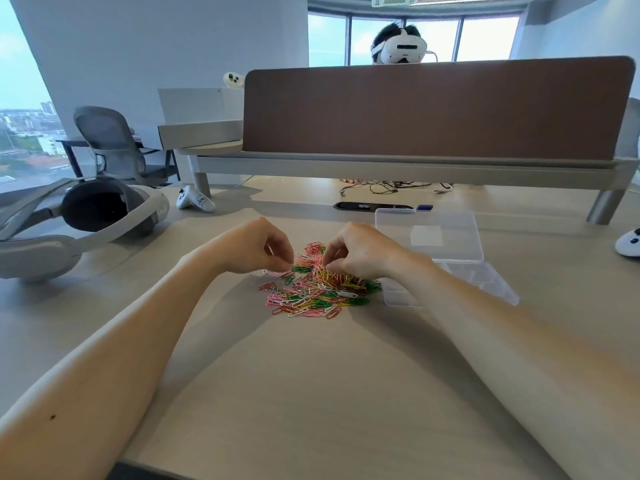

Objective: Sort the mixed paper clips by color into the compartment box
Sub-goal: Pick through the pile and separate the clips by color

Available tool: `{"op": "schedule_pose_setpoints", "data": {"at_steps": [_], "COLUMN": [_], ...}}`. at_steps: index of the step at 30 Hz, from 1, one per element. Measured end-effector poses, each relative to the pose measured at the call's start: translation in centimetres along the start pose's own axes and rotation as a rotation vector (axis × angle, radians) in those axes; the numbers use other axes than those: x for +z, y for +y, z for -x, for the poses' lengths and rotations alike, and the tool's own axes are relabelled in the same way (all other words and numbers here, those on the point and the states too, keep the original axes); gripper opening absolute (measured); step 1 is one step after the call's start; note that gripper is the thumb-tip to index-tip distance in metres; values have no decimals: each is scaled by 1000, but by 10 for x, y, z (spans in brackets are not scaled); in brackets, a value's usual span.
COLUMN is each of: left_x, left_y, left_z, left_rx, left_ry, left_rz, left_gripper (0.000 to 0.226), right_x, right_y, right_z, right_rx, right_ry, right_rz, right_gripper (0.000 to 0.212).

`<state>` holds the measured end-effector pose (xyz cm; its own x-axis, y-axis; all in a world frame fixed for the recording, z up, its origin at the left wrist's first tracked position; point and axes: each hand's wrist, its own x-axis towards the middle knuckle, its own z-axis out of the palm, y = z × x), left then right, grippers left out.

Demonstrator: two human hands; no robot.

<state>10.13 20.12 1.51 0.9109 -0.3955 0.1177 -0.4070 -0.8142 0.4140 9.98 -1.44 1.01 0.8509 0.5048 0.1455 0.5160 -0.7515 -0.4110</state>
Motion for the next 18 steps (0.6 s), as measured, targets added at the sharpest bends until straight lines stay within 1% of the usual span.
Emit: {"op": "schedule_pose_setpoints", "data": {"at_steps": [2,5,6,8,12,14,18], "left_x": [-7,-11,-11,-10,-9,-7,-5], "left_y": [-2,-6,-7,-8,-8,-8,-9], "left_z": [4,10,11,10,9,8,7], "left_rx": [-19,-24,-23,-29,-67,-79,-74], "left_ry": [-104,-307,-338,-342,-302,-280,-272], "left_rz": [-3,-36,-53,-84,-99,-125,-177], "left_gripper": [13,22,24,24,15,12,7], "right_x": [1,2,3,5,16,20,18], "right_y": [-1,-4,-6,-11,-19,-21,-22], "right_z": [0,0,0,0,-4,-6,-5], "right_rx": [-9,-48,-65,-81,-42,-29,-47], "right_ry": [-13,-39,-52,-72,-105,-117,-117], "right_rz": [2,11,21,39,77,103,95], "right_gripper": [16,15,15,19,32,31,20]}}
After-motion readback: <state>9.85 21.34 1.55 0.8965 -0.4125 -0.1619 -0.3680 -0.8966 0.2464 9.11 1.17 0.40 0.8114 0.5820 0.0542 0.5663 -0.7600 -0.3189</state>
